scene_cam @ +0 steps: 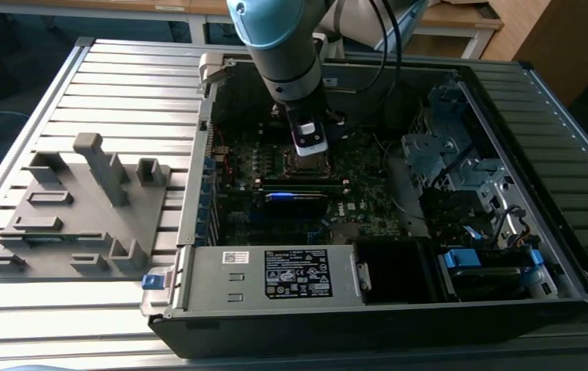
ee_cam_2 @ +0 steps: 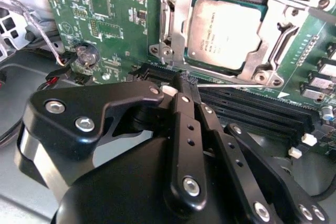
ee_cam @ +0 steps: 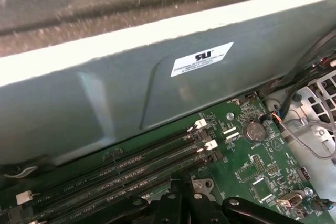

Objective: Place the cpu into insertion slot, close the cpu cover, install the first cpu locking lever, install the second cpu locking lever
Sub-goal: 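Install the first cpu locking lever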

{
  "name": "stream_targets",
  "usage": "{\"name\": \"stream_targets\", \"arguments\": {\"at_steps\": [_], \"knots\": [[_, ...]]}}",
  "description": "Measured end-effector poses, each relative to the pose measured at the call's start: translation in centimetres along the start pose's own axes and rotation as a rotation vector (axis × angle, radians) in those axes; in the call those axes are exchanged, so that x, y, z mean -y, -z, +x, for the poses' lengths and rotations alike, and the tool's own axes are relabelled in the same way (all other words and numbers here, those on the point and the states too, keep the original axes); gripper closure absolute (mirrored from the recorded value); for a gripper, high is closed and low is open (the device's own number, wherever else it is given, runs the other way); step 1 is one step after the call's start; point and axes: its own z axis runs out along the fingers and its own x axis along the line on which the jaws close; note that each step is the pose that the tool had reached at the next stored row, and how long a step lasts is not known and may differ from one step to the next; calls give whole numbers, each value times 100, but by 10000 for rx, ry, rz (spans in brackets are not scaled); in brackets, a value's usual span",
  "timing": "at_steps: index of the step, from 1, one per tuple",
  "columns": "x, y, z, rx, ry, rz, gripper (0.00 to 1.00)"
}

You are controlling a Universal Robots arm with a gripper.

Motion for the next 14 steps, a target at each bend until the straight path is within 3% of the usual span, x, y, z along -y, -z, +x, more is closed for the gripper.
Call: {"name": "stream_targets", "arguments": {"at_steps": [14], "knots": [[-73,-15,33,0,0,-1,89]]}}
